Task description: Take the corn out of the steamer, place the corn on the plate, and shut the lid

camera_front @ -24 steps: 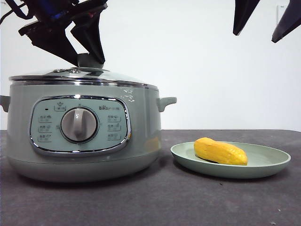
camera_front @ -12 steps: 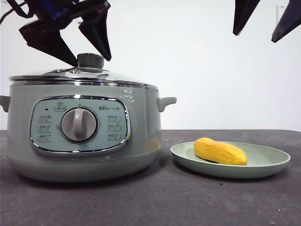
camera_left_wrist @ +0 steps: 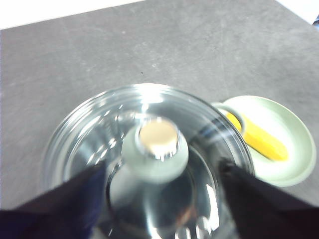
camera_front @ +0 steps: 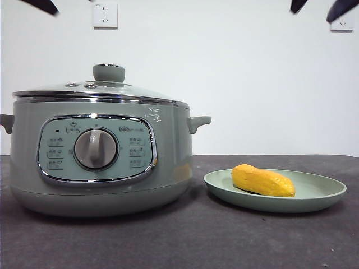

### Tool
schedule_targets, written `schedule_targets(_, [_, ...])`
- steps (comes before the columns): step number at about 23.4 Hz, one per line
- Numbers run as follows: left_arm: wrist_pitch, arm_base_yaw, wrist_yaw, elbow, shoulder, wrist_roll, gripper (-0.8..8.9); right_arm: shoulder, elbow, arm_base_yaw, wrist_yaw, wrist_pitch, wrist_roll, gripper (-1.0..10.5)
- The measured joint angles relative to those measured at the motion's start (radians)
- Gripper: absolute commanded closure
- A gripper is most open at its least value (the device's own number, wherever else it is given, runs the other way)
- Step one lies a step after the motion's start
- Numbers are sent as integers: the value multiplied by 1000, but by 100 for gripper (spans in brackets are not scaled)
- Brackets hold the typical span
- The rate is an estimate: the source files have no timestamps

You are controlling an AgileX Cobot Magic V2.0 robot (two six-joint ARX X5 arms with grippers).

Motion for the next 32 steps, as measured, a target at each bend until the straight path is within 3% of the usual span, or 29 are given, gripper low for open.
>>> schedule_targets(3, [-86,-2,-30,0,-68,13,822,-68,-64,8,0,26,-2,955])
schedule_targets(7, [-106,-23,-105,-38,-135,19,822,-183,-207,13,0,128,-1,958])
schedule_targets(14, [145,-114,-133,-411,-370,23,822,-462,-536,13,3,317,25,956])
schedule_targets(16, [147,-121,-133,-493,-388,23,817,-468,-544,13,4,312,33,945])
schedule_targets(21, [89,-122,-128,-496,-384,21,817,-465,-544,13,3,324,112,945])
schedule_targets(29, [87,-123,-128,-496,-384,24,817,-465,-544,13,3,319,125,945])
schedule_targets(32, [65,-117,-148,-496,-459,105,817,-465,-544,13,3,319,126,945])
